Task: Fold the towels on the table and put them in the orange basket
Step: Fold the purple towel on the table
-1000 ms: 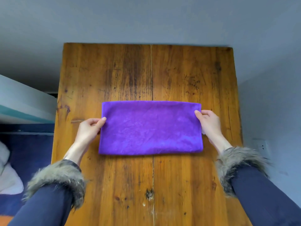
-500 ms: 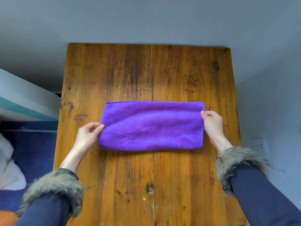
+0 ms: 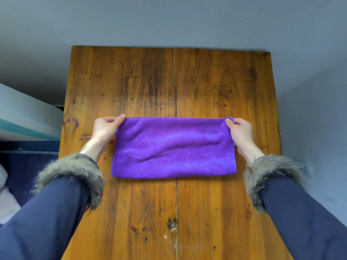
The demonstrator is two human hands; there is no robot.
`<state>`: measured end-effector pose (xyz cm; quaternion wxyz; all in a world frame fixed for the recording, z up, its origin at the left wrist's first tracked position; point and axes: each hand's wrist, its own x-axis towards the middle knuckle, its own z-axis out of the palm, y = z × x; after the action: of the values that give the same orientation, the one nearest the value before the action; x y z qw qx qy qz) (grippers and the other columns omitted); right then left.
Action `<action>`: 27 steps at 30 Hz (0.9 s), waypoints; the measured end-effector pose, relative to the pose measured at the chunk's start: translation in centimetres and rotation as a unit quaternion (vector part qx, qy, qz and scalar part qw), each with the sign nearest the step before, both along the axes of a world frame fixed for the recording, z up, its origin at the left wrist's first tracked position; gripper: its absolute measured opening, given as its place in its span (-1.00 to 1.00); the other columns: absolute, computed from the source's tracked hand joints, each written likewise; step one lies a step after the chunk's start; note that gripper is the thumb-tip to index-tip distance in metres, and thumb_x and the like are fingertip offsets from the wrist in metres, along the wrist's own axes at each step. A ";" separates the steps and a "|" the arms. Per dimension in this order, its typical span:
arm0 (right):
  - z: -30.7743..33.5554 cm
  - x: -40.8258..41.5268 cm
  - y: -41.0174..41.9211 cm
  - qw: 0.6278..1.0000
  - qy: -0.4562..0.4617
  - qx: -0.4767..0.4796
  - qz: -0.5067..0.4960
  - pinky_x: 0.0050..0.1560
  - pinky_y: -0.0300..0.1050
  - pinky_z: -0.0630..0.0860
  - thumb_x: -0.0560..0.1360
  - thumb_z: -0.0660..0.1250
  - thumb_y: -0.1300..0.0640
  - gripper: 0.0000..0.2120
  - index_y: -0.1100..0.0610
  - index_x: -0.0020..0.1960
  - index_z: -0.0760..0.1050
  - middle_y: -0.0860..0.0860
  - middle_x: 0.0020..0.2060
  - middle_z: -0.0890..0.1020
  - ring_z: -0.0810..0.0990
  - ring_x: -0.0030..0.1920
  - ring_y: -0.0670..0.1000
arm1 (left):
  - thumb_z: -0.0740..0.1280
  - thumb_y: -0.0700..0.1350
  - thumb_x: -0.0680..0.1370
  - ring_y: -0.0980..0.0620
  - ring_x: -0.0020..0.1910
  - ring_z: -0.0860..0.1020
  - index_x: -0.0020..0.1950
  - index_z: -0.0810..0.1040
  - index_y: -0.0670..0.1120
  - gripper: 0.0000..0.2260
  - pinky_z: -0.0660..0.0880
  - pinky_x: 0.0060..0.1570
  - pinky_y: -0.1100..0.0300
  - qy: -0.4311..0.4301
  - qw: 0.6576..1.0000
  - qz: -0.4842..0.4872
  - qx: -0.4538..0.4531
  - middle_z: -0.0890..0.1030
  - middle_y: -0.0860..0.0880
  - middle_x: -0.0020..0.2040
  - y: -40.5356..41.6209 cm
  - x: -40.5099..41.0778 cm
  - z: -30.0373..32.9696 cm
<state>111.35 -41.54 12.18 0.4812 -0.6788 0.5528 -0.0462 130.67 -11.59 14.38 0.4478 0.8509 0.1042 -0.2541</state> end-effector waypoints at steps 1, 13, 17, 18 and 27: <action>-0.2 0.1 -0.1 1.000 -0.002 -0.002 -0.006 -0.24 -0.05 0.36 0.52 0.27 0.06 -0.70 0.32 -0.14 0.52 0.09 -0.32 0.50 0.43 -0.26 0.05 | 0.38 0.01 0.50 0.09 -0.39 0.36 -0.15 0.58 -0.10 -0.83 0.31 -0.45 0.36 -0.010 1.000 0.009 0.006 0.50 0.04 -0.43 -0.2 0.3 -0.3; 3.0 -4.9 4.3 0.997 0.027 -0.068 -0.002 0.12 -0.02 0.44 0.55 0.26 0.04 -0.73 0.15 0.18 0.48 0.02 -0.05 0.60 0.56 0.01 0.02 | 0.33 0.02 0.52 -0.06 0.01 0.50 0.25 0.42 -0.14 -0.63 0.36 0.08 0.08 -0.104 0.991 -0.009 0.088 0.55 -0.07 -0.04 2.9 -7.1 -1.0; 3.6 -7.8 5.3 0.986 0.062 -0.135 0.072 0.22 0.04 0.24 0.53 0.28 0.05 -0.76 0.09 0.17 0.48 -0.10 -0.07 0.56 0.41 0.13 -0.01 | 0.32 0.05 0.52 -0.18 0.16 0.42 0.15 0.50 -0.12 -0.70 0.27 0.19 0.00 -0.106 0.982 -0.014 0.158 0.60 -0.12 0.00 5.7 -10.0 -1.5; 3.7 -8.3 5.4 0.984 0.071 -0.145 0.078 0.20 0.03 0.24 0.52 0.30 0.05 -0.76 0.09 0.17 0.49 -0.08 -0.06 0.58 0.41 0.14 0.01 | 0.32 0.06 0.52 -0.18 0.17 0.41 0.12 0.51 -0.11 -0.71 0.26 0.19 0.01 -0.107 0.980 -0.023 0.168 0.60 -0.12 0.01 6.2 -10.3 -1.4; 3.0 -9.0 8.3 0.993 0.114 -0.011 -0.026 0.01 -0.06 0.39 0.51 0.31 0.00 -0.71 0.18 0.10 0.47 0.00 -0.13 0.52 0.53 -0.03 0.10 | 0.30 0.26 0.45 -0.27 0.08 0.40 -0.18 0.63 -0.15 -0.55 0.21 0.09 0.11 -0.034 0.980 -0.047 0.188 0.58 -0.24 -0.06 6.6 -10.6 -3.1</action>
<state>102.38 -33.27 15.18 0.4064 -0.6700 0.6212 0.0129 120.11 -5.04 11.27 0.2708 0.9320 0.0945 -0.2214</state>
